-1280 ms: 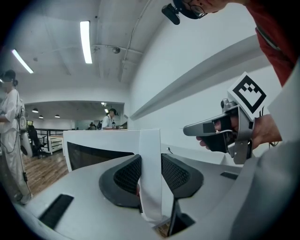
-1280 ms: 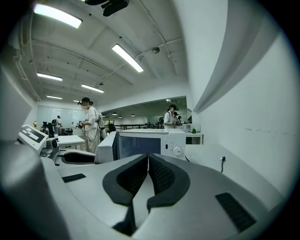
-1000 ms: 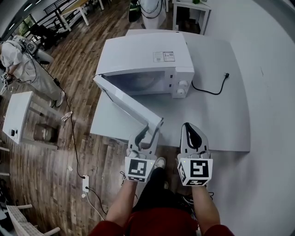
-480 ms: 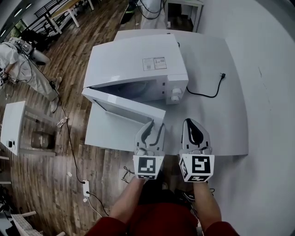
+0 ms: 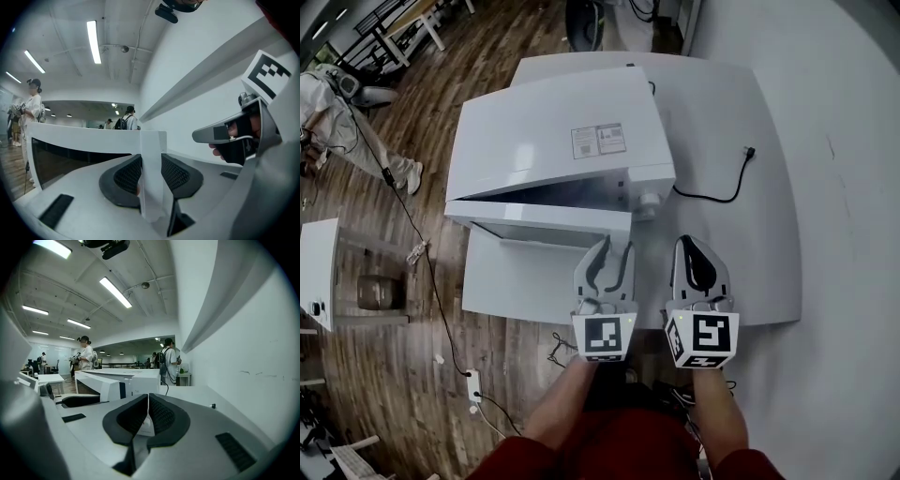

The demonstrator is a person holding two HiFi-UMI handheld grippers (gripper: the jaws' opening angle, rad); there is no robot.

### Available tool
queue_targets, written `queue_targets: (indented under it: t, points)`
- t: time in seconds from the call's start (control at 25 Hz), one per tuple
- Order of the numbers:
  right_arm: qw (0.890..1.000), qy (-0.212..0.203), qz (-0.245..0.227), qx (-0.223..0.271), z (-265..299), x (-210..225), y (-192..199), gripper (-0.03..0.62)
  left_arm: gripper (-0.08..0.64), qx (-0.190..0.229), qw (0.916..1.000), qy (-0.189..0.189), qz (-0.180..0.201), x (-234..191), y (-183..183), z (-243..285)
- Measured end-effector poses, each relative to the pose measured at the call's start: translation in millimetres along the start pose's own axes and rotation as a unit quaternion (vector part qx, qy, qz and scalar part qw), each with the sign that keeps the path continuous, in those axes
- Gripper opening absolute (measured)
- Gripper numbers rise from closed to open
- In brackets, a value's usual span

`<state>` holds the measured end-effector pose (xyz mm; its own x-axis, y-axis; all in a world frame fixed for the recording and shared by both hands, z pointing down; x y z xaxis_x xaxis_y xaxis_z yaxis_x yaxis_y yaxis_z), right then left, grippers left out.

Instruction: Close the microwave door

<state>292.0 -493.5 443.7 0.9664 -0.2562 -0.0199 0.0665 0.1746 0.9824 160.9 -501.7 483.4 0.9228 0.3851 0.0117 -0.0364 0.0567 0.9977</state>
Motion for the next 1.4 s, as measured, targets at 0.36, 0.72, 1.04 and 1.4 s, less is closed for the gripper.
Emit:
queue_targets:
  t: [0.36, 0.72, 1.04, 1.4]
  points:
    - [1.000, 0.004, 0.005, -0.006, 28.8, 12.5, 0.8, 0.028, 0.149, -0.001, 0.9998, -0.020, -0.006, -6.7, -2.3, 38.4]
    - [1.000, 0.006, 0.006, -0.008, 47.3, 18.2, -2.2, 0.028, 0.149, -0.002, 0.9999, -0.015, -0.007, -14.2, -5.5, 56.4]
    - [1.000, 0.007, 0.007, -0.006, 59.2, 18.3, -4.6, 0.028, 0.143, -0.007, 0.9999, -0.004, 0.008, -21.3, -3.6, 71.2]
    - [1.000, 0.014, 0.003, -0.009, 54.2, 19.7, -4.6, 0.028, 0.143, -0.010, 0.9999, 0.002, 0.006, -21.4, -2.0, 71.6]
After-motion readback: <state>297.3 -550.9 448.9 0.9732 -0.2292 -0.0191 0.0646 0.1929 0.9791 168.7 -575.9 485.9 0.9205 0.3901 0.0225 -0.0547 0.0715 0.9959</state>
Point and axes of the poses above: the fingertips, and each gripper's own axes: z forward along the fingers, x to its right, y out of its underside, the point moved 5 cm from there along -z, backward along the fingers, and after that the axes turned 1 degree about -y, right-handed, at the moved point
